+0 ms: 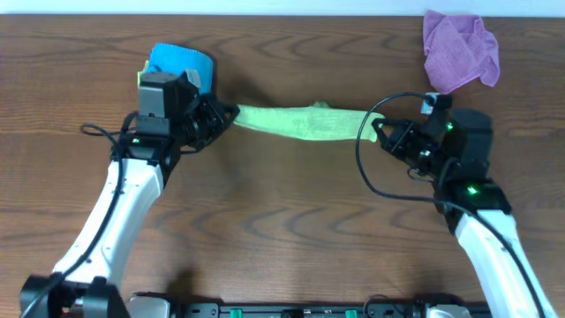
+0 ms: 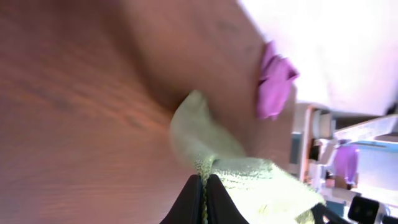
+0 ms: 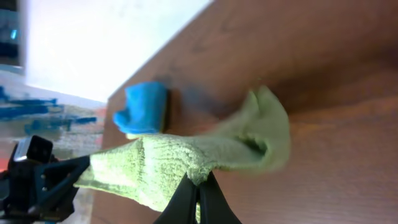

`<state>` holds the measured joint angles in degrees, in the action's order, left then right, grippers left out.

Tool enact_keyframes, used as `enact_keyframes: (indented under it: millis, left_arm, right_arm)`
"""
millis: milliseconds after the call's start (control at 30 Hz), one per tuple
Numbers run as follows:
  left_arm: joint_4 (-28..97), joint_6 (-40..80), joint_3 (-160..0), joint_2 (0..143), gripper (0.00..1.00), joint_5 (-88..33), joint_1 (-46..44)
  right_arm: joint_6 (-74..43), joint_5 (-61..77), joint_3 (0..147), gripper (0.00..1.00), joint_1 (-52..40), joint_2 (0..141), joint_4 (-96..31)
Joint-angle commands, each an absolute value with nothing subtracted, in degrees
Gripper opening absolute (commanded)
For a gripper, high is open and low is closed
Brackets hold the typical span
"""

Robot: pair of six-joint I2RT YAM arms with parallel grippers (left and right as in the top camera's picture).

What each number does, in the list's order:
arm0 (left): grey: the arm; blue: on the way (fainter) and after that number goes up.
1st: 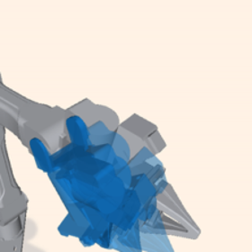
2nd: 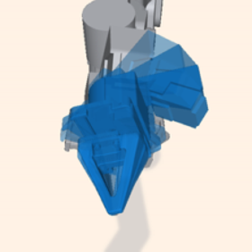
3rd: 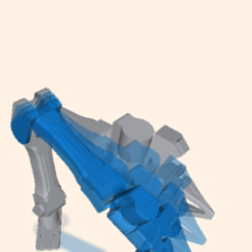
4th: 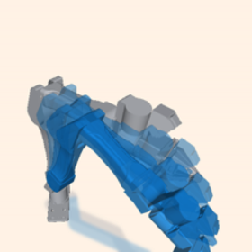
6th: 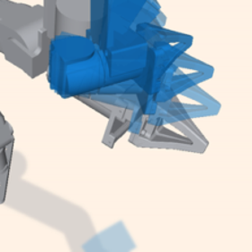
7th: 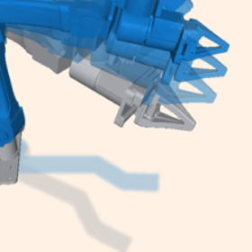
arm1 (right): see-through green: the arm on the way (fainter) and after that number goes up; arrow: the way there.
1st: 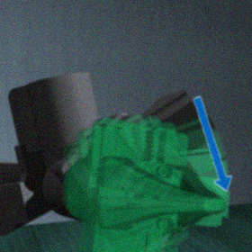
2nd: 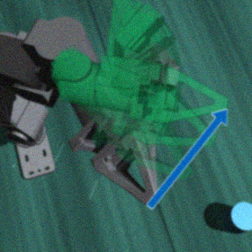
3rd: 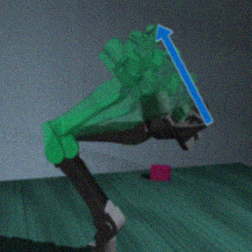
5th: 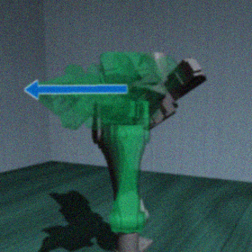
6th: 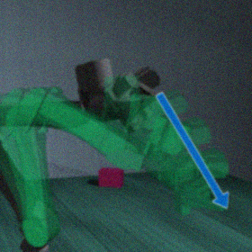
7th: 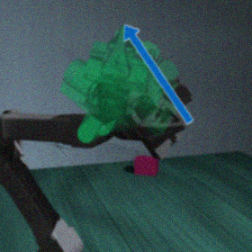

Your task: Fold the cloth

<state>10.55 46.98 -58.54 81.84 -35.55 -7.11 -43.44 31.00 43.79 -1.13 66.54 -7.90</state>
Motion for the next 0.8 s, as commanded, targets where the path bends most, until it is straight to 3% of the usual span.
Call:
enact_keyframes:
  millis: [0, 767]
  left_arm:
    - [10.72, 48.53, -62.24, 80.03, 0.06, -34.41, -6.66]
    - [10.22, 50.17, -71.31, 80.03, 0.06, -34.04, -5.96]
  right_arm:
    - [-43.4, 30.22, 46.63, 0.01, 0.21, 63.55, -9.34]
    - [-39.31, 30.92, 55.13, 0.01, 4.73, 64.42, -10.92]
